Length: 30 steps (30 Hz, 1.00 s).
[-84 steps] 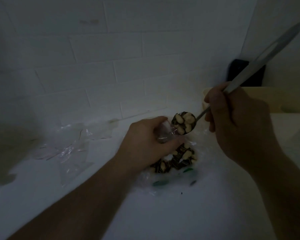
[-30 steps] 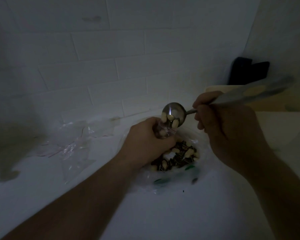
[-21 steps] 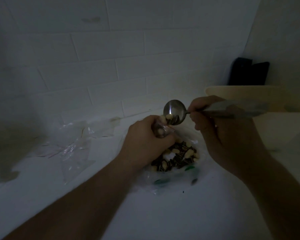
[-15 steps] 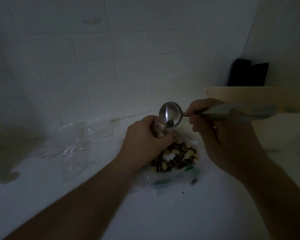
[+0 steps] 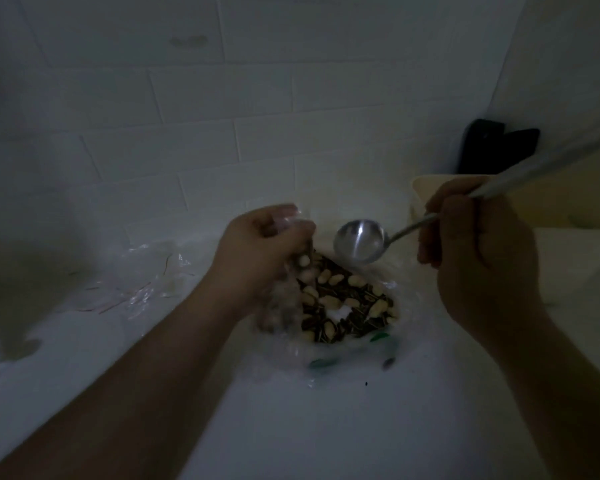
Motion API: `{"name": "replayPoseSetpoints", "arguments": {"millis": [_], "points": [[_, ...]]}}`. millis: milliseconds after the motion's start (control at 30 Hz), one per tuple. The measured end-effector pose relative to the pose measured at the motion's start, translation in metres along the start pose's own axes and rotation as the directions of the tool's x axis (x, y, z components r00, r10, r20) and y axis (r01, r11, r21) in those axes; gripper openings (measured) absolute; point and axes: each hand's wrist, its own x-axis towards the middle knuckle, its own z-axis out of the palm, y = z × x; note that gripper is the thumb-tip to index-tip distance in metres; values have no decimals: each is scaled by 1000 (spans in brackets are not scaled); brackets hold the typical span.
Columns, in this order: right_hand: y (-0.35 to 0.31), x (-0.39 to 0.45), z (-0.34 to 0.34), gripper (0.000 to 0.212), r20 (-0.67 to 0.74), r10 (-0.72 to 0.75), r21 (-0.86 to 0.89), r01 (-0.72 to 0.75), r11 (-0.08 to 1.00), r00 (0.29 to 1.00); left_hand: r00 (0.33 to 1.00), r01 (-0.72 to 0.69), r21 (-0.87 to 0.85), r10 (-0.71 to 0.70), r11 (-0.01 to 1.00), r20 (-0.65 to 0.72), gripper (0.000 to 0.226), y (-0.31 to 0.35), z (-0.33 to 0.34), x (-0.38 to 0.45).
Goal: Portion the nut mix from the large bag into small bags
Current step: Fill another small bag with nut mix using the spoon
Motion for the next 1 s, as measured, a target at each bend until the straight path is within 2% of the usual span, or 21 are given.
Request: {"name": "replayPoseSetpoints", "arguments": {"millis": [67, 133, 200, 300, 433, 533, 633, 767, 833, 933, 967, 1000], "points": [[-1, -2, 1, 27, 115, 36, -28, -33, 999, 993, 999, -25, -96, 27, 995, 19, 36, 2, -5, 2], [-4, -5, 4, 32, 258, 99, -59, -86, 995, 961, 997, -20, -76, 26, 997, 74, 32, 2, 0, -2], [-8, -8, 8, 38, 339, 147, -116, -114, 987, 929, 989, 8, -32, -4, 999, 147, 40, -3, 6, -6], [-12, -8, 9, 50, 322, 220, -168, -172, 970, 921, 984, 16, -21, -12, 1000, 178, 49, -5, 8, -7], [-6, -6, 13, 50, 277, 275, -234, -213, 949, 921, 993, -20, 47, 14, 999, 119, 22, -3, 8, -8], [-4, -5, 13, 54, 230, 207, -262, -145, 954, 951, 997, -37, 97, 29, 995, 78, 13, -4, 8, -8], [-10, -6, 16, 39, 273, 175, -309, -87, 947, 946, 999, -18, 127, 11, 992, 53, 14, -5, 7, -6], [-18, -11, 31, 16, 404, 177, -330, -38, 943, 898, 995, 79, 97, -85, 992, 61, 14, -9, 9, -2], [-19, -16, 39, 12, 426, 161, -275, -42, 961, 890, 993, 95, 99, -102, 990, 60, 23, -10, 10, -1], [-14, -22, 48, 10, 389, 119, -235, -26, 972, 914, 995, 73, 97, -79, 993, 66, 7, -11, 9, 1], [-11, -24, 50, 12, 373, 130, -220, -48, 974, 919, 995, 80, 88, -85, 993, 53, 10, -11, 10, 1], [-8, -26, 51, 15, 359, 153, -195, -86, 977, 921, 994, 89, 73, -93, 993, 51, 25, -11, 11, 1]]}}
